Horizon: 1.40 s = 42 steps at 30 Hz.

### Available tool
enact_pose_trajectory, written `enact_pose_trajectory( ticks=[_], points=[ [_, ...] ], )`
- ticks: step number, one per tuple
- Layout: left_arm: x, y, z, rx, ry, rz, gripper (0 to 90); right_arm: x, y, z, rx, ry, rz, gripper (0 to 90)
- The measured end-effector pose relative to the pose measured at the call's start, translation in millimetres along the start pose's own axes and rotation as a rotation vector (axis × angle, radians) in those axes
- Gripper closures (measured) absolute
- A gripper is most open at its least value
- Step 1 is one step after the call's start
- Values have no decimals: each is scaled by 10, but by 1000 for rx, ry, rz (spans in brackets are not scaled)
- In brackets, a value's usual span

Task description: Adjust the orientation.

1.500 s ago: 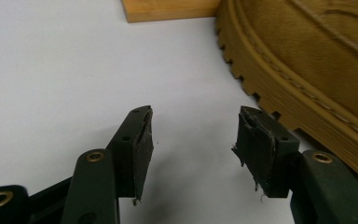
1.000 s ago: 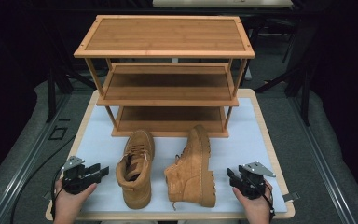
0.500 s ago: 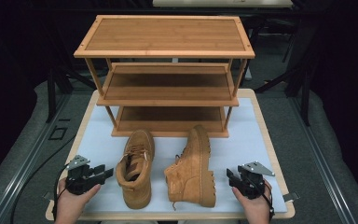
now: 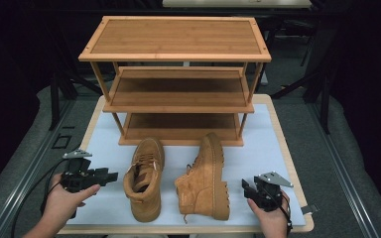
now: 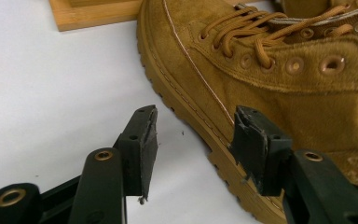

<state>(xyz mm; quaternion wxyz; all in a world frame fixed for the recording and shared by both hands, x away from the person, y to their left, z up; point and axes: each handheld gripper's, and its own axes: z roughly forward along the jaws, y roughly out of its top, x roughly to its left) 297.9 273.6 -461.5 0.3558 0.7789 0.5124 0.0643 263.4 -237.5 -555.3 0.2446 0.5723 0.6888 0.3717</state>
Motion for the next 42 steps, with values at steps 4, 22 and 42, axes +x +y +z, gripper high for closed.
enact_pose_trajectory(
  ticks=[4,22,42],
  points=[
    [-51,120,0,63,2,5,500,-3,-2,6,2,3,2,492],
    [-405,555,-166,135,-116,-55,562,13,-13,19,-4,-15,-24,458],
    [-493,461,51,170,-99,-76,774,-16,-19,21,-12,5,-4,462]
  ],
)
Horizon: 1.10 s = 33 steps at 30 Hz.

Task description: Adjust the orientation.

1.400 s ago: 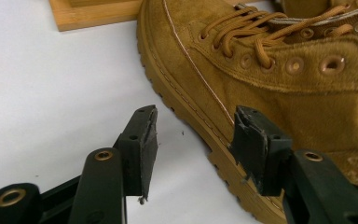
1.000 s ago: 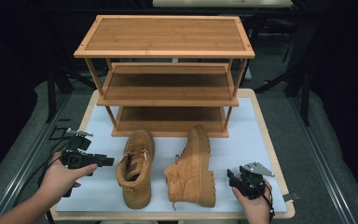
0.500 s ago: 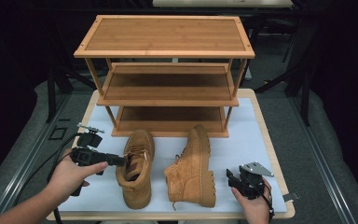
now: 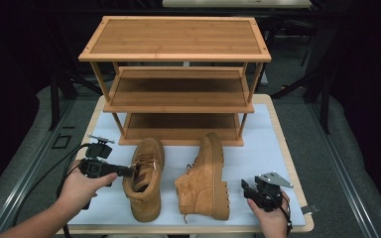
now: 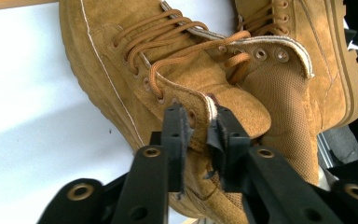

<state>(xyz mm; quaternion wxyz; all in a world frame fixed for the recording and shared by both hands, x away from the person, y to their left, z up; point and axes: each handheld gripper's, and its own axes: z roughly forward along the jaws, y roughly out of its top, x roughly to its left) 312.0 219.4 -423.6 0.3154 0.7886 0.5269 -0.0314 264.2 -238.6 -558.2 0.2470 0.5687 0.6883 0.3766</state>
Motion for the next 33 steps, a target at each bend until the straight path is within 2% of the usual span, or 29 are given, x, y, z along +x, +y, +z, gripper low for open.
enact_pose_trajectory(
  ticks=[1,3,6,9,12,14,18,20,22,24,26,27,31,32,33],
  points=[
    [13,25,-12,21,2,13,781,-2,1,-4,6,-3,0,463],
    [17,36,-15,27,1,3,788,-3,0,-2,6,-7,2,464],
    [57,97,-71,41,46,33,817,-18,-6,7,-7,1,14,464],
    [152,155,-128,33,88,40,828,-24,-3,-2,5,-1,16,466],
    [216,191,-146,42,113,60,831,-25,-2,-2,6,0,17,467],
    [293,238,-164,61,110,60,834,-25,-2,-3,6,1,21,467],
    [312,294,-158,108,115,76,833,-26,-6,4,2,3,24,468],
    [308,318,-146,129,106,72,822,-25,-5,3,7,4,25,469],
    [297,342,-141,152,115,72,804,-23,-6,5,10,4,21,468],
    [277,370,-135,171,122,54,769,-20,-6,9,9,8,21,468],
    [262,405,-128,209,128,28,720,-22,-6,8,13,5,16,468],
    [248,419,-124,225,137,24,698,-22,-11,19,-2,10,21,468],
    [221,430,-80,307,167,22,662,-34,-11,12,9,7,24,468],
    [221,430,-80,307,167,22,656,-34,-11,12,9,7,24,468],
    [221,414,-40,346,181,19,649,-38,-9,6,14,6,21,468]
  ],
)
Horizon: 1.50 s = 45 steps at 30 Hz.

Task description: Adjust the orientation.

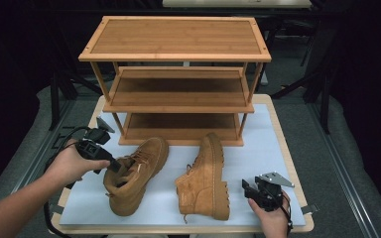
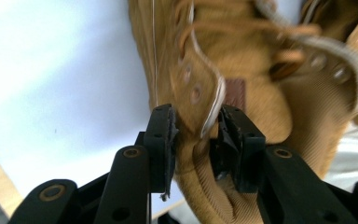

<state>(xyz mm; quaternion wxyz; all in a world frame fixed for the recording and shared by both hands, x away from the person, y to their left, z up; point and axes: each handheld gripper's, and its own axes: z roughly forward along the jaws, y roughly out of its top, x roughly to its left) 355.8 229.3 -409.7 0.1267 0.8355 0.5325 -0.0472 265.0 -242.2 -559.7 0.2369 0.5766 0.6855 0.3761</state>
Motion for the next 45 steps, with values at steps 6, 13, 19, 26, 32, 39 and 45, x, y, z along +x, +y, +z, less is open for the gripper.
enact_pose_trajectory(
  ticks=[6,13,19,26,32,39,45],
  points=[
    [-1,-22,109,69,12,-8,645,13,-4,13,-7,8,2,468],
    [34,-22,200,92,3,-27,651,22,-4,18,5,10,-3,466],
    [33,-24,233,106,0,-42,678,16,-11,32,-7,18,2,467],
    [50,-1,236,126,-7,-71,726,20,-11,35,-7,21,6,465],
    [84,-3,233,124,-40,-74,753,-7,-14,26,-15,13,19,455],
    [100,1,239,135,-81,-61,755,-42,-7,29,8,63,65,452],
    [70,19,264,170,-111,-64,763,-50,-6,30,12,84,96,462]
  ],
)
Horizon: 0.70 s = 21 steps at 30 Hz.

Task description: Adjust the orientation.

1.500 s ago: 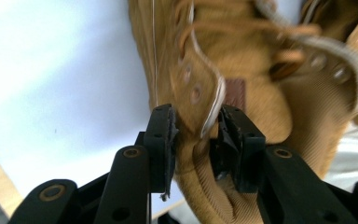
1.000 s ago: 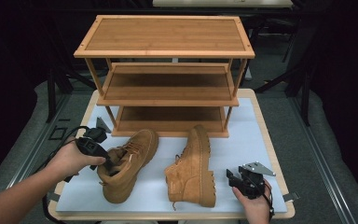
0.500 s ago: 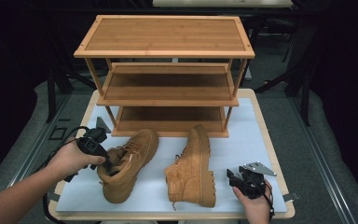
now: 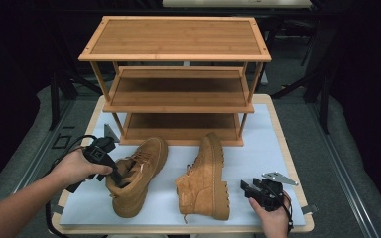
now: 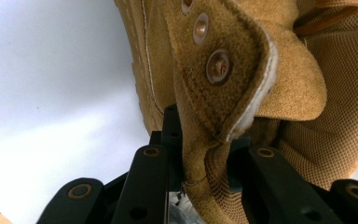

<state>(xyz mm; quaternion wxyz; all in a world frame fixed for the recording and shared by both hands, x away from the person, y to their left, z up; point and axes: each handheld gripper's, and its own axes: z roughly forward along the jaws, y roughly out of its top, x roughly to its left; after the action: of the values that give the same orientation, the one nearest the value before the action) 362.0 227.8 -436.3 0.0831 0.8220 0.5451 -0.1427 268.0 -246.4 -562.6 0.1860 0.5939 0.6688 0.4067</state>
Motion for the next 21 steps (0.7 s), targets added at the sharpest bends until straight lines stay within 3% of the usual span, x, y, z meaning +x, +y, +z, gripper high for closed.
enact_pose_trajectory(
  ticks=[16,20,21],
  points=[
    [82,-45,-91,-67,-186,-94,789,-10,5,-25,8,3,-5,470],
    [145,-73,-115,-92,-280,-118,791,-15,8,-27,-1,5,-1,469],
    [145,-73,-115,-92,-280,-118,792,-15,8,-27,-1,5,-1,469]
  ],
)
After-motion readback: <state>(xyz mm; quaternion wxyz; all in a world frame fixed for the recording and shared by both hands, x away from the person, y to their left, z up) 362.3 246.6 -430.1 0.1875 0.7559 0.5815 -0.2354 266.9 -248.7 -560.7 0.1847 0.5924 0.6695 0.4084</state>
